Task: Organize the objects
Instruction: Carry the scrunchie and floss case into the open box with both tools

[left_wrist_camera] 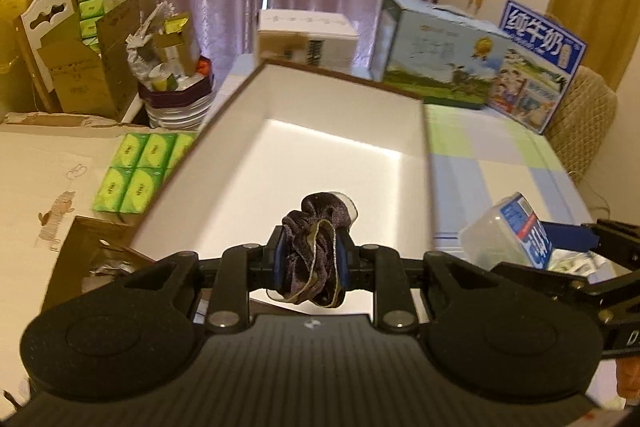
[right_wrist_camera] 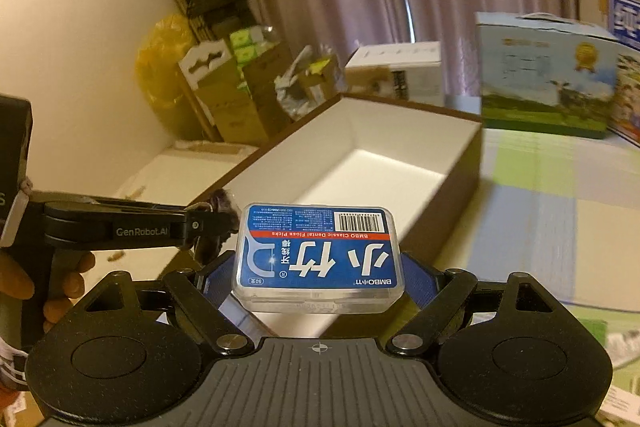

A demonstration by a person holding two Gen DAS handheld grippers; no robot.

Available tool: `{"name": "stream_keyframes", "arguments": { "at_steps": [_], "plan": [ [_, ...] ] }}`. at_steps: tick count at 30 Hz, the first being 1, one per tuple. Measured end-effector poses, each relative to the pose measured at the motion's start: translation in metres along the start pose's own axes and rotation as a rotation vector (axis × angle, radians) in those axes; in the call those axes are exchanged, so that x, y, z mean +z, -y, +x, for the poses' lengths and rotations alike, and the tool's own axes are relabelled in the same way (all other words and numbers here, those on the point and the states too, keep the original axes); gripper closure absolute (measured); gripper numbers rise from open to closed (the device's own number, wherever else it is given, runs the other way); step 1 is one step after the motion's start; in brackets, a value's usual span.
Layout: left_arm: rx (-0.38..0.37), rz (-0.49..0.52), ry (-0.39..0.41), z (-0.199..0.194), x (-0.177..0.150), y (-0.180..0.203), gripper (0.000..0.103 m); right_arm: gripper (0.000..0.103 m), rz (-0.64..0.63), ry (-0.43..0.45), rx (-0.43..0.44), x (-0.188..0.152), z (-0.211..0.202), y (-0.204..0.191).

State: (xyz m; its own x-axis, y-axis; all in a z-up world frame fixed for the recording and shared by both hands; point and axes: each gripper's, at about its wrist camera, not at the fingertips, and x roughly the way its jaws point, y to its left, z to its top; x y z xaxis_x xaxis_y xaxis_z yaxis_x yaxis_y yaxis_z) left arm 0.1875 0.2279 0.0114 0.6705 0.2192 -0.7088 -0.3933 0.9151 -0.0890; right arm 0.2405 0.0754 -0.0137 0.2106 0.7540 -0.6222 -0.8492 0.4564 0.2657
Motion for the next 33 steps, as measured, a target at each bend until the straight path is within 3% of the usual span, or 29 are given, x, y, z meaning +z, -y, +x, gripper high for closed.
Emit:
{"name": "stream_keyframes", "arguments": {
  "at_steps": [7,16,33],
  "plan": [
    [-0.024,0.033,-0.085,0.039,0.008,-0.042,0.082,0.020,-0.057,-0.100,-0.071,0.004,0.064,-0.019],
    [-0.067,0.070,-0.194,0.091,0.011,-0.055,0.082,0.020,-0.158,-0.230,-0.135,0.003,0.116,-0.023],
    [-0.102,0.082,-0.252,0.123,0.017,-0.064,0.079,0.019,-0.175,-0.295,-0.152,0.006,0.144,-0.016]
  ]
}}
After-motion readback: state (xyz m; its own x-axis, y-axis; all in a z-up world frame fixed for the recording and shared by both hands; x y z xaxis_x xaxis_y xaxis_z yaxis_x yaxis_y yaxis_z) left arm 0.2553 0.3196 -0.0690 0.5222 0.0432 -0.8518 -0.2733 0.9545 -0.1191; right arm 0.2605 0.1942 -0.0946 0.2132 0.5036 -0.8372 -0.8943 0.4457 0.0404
